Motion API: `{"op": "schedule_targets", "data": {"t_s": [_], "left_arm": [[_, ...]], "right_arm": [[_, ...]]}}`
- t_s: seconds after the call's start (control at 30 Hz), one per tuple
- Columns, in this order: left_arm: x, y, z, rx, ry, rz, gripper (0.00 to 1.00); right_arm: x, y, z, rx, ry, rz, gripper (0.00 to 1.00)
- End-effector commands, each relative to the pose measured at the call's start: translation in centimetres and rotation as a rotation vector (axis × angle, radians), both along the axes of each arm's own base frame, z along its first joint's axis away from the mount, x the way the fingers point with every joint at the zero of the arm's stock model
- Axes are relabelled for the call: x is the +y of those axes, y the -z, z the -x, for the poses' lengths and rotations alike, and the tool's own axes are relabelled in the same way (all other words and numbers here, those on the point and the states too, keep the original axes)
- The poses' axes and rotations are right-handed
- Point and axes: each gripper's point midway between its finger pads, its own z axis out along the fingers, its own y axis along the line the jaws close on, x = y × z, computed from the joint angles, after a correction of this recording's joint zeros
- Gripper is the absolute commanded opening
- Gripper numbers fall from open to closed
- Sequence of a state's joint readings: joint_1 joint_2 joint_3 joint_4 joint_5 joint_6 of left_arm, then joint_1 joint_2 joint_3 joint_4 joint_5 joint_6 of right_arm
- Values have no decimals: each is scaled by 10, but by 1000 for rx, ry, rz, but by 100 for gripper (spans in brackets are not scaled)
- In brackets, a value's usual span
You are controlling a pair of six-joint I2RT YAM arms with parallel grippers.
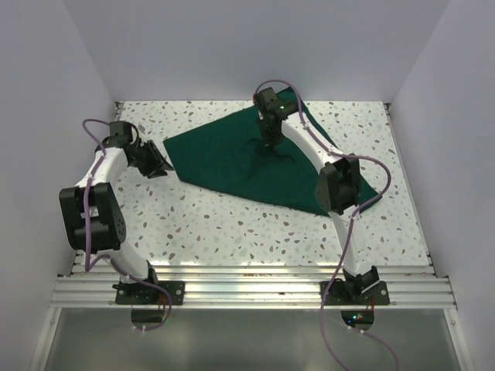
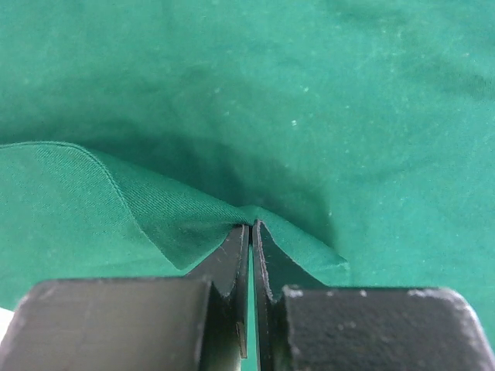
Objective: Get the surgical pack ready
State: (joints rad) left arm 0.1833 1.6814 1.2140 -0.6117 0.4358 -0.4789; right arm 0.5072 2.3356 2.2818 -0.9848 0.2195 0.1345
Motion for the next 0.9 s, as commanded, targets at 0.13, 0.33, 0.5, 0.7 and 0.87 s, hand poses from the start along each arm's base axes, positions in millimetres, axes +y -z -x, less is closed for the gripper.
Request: {"op": "schedule_targets", "data": {"t_s": [0.13,0.33,0.5,0.7,0.87], "left_arm": [[1,-9,-8,-32,20,16,36],[0,-8,-10,-31,23,23,36],[0,-8,-11,-33,25,17,36],[1,-7,-12,-28,25,18,36],[0,-6,-11,-22,27,18,36]], "right_arm": [[-24,-20,-30,-87,103,-22,0],[-32,-11,-43,-86,128,-23,0],[-29,0,-47,-74,116,-31,0],[-17,8,-54,-71,101,-77,0],[-7,2,-63,-100,93,-134,0]]}}
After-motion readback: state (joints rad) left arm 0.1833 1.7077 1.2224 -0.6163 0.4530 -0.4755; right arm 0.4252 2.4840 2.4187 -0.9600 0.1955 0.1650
